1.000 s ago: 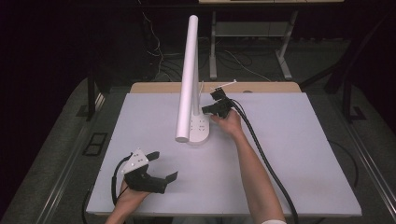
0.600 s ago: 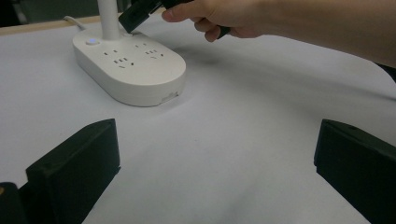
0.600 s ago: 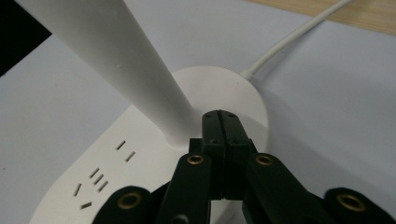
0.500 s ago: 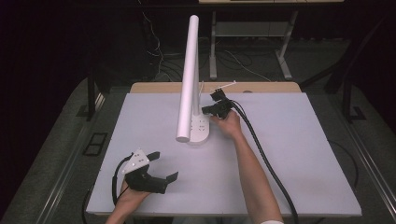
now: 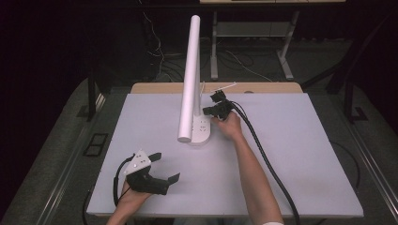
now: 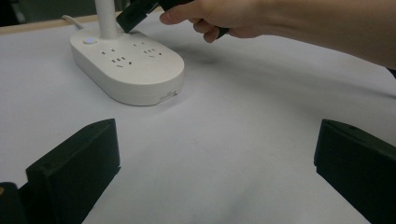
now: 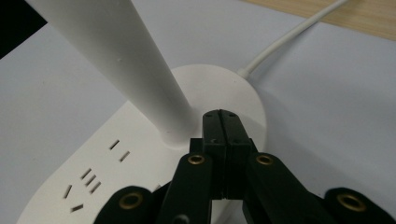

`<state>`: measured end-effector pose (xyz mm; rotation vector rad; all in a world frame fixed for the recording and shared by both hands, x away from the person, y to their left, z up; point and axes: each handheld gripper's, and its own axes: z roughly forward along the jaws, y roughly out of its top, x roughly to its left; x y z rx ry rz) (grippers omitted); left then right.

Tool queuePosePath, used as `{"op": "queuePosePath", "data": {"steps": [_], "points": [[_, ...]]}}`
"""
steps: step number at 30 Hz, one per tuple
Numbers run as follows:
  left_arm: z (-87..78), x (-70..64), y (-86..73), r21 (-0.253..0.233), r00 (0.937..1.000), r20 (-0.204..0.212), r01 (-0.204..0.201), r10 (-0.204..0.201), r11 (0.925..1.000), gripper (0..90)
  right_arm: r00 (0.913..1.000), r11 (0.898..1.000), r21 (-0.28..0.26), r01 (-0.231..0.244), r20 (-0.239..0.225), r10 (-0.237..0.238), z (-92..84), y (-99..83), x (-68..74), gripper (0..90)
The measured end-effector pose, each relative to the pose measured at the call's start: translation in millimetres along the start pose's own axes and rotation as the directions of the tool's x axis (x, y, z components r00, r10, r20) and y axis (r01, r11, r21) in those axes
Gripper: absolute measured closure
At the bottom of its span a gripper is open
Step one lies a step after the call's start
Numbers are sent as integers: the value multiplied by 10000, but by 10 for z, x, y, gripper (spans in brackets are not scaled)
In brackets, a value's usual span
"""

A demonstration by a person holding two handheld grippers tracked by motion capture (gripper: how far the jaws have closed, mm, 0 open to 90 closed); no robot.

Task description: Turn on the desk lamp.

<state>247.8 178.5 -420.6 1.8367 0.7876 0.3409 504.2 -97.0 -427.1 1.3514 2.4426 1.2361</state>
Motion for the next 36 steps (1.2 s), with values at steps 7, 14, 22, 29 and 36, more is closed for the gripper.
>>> {"op": "queuePosePath", "data": {"steps": [7,14,22,29,36], "points": [[-8,4,0,-31,10000,12,23,-23,10000,0,9995,9995,-122,-308,0,308,-4,-3,4,889],[-15,14,-3,-84,10000,-23,83,-84,9999,0,9998,9997,-250,-35,-174,31,-23,9,40,890],[-18,16,-3,-2,10000,-13,20,-20,10000,0,9994,9988,-391,295,-165,-302,-143,61,55,890],[-2,9,-5,54,10000,-7,17,-17,10000,0,9990,9984,-436,363,-248,-374,-373,104,2,890],[1,19,-5,40,10000,-56,17,-16,10000,0,9970,9960,-524,722,-256,-736,-617,101,-38,890]]}}
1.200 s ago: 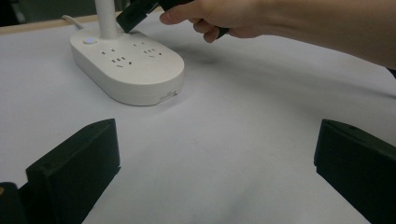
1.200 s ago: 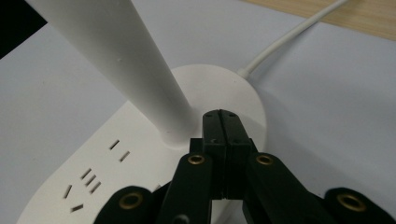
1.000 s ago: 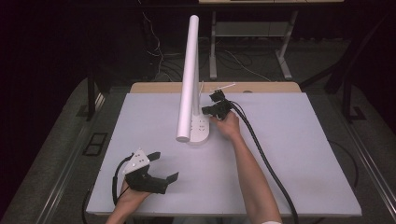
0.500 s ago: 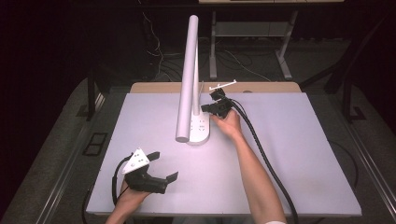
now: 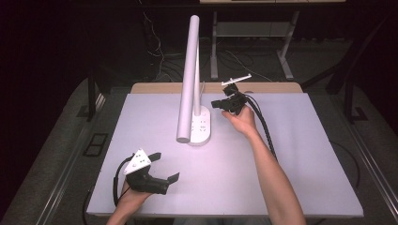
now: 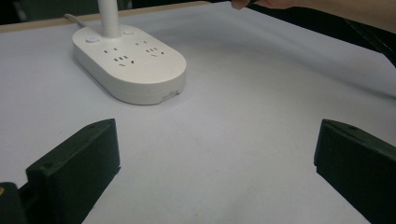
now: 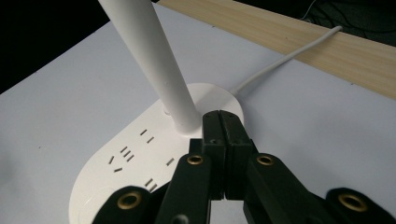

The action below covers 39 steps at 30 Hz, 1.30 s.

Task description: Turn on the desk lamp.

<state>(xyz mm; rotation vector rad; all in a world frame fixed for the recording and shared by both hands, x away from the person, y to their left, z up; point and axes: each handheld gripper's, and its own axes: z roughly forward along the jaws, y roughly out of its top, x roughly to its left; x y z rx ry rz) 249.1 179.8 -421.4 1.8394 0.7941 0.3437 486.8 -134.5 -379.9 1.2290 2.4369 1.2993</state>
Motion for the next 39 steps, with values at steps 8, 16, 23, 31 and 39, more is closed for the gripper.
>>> {"op": "queuePosePath", "data": {"steps": [8,16,23,31,39], "points": [[11,-10,-4,56,10000,25,-14,14,10000,0,10000,9999,-107,90,24,-90,-293,-69,-32,889],[13,-4,-6,69,10000,-36,12,-12,10000,0,9998,9985,-525,180,57,-177,-681,-256,-81,646],[31,-18,-9,169,9999,-66,-115,116,9998,0,9997,9975,-682,190,182,-178,-938,-432,-86,379],[44,-51,-5,162,9999,3,-155,154,9997,0,9998,9973,-728,93,167,-81,-1169,-613,-57,79],[45,-80,5,132,9996,92,-252,250,9996,0,9999,9963,-853,31,105,-23,-1402,-890,47,0]]}}
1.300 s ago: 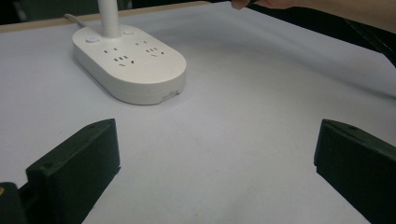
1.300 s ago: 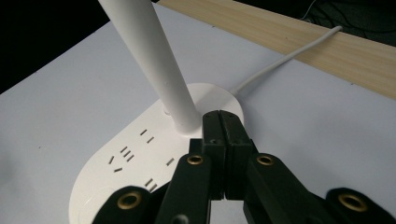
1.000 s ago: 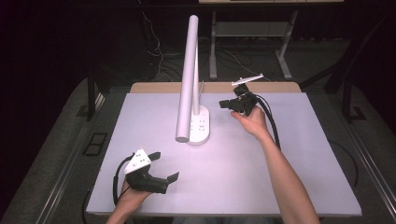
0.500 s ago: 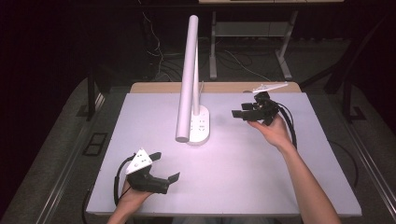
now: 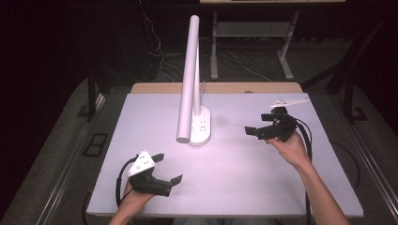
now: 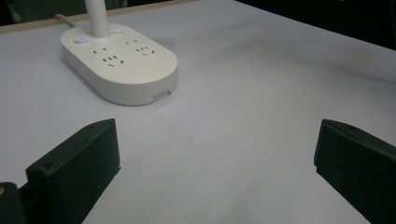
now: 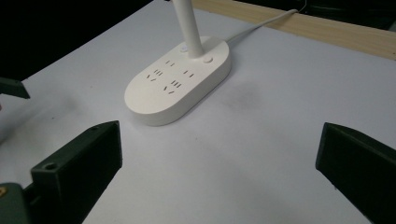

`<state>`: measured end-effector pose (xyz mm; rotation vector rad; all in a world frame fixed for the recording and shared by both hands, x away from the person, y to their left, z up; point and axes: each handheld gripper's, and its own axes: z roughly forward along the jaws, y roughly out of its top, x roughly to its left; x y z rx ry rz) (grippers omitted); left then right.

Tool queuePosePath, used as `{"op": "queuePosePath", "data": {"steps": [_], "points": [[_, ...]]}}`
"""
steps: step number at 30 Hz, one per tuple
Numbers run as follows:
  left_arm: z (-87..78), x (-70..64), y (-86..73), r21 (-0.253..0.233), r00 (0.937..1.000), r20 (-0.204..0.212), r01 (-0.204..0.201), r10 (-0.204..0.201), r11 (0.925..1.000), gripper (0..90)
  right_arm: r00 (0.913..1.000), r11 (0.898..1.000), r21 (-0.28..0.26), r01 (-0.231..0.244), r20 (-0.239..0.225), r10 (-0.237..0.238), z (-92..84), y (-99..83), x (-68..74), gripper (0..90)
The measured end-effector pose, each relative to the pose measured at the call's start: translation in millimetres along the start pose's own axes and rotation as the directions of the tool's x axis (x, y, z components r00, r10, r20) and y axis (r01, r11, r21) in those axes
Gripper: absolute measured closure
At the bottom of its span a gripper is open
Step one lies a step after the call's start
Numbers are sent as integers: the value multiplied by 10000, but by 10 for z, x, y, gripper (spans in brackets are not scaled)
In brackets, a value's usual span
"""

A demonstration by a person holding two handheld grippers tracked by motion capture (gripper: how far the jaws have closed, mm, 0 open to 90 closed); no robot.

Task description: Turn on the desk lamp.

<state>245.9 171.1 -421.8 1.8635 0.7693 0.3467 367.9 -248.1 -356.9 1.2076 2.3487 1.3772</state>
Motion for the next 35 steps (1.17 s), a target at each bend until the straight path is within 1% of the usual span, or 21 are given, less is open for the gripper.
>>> {"op": "queuePosePath", "data": {"steps": [1,2,3,4,7,9,10,11,13,14,15,16,17,18,20,21,22,23,26,31,35], "points": [[1,-3,1,-6,10000,4,6,-6,10000,0,10000,10000,0,0,0,0,0,0,0,0],[1,-4,1,-1,10000,8,-2,2,10000,0,10000,10000,-7,-3,-49,3,-45,-66,38,0],[1,-4,2,0,10000,15,-3,3,10000,0,10000,10000,-7,-3,-49,3,-45,-66,38,0],[1,-4,2,2,10000,13,2,-2,10000,0,10000,10000,7,5,-89,-5,-86,-136,76,0],[-1,-3,1,-14,10000,9,20,-20,10000,0,9999,10000,-16,48,-97,-48,-136,-212,112,0],[-1,-4,0,-17,10000,10,41,-41,10000,0,10000,10000,-98,-5,-34,5,-203,-301,153,0],[-1,-2,0,-4,10000,16,31,-31,10000,0,10000,10000,-98,-5,-34,5,-203,-301,153,0],[-1,-2,0,5,10000,20,28,-28,10000,0,10000,9997,-223,-76,-43,75,-252,-371,169,0],[-2,-4,0,13,10000,16,21,-21,10000,0,9999,9996,-251,-122,-47,120,-276,-409,175,0],[-1,-6,0,15,10000,17,18,-18,10000,0,9998,9993,-319,-211,-72,209,-321,-504,186,0],[-1,-6,0,24,10000,12,13,-13,10000,0,9998,9993,-319,-211,-72,209,-321,-504,186,0],[-1,-5,0,24,10000,16,14,-14,10000,0,9997,9993,-290,-243,-80,240,-338,-548,192,0],[0,-4,-1,20,10000,17,20,-20,10000,0,9996,9991,-304,-284,-36,283,-368,-645,207,0],[-1,-4,-1,25,10000,12,16,-16,10000,0,9996,9991,-304,-284,-36,283,-368,-645,207,0],[-1,-3,0,20,10000,1,22,-22,10000,0,9988,9985,-256,-492,-2,492,-406,-798,219,0],[-1,-1,0,10,10000,-3,32,-32,10000,0,9988,9985,-256,-492,-2,492,-406,-798,219,0],[-1,0,0,8,10000,-10,42,-42,10000,0,9982,9979,-267,-591,42,592,-432,-893,218,0],[0,0,-1,9,10000,-13,42,-42,10000,0,9982,9979,-267,-591,42,592,-432,-893,218,0],[-1,-2,0,26,10000,-15,13,-13,10000,0,9972,9966,-339,-748,59,750,-472,-1014,231,0],[-1,2,-1,28,10000,-20,35,-35,10000,0,9974,9976,-332,-610,364,622,-536,-1160,309,0],[5,11,-1,34,10000,-37,57,-57,10000,0,9971,9971,-327,-682,325,693,-561,-1258,349,0]]}}
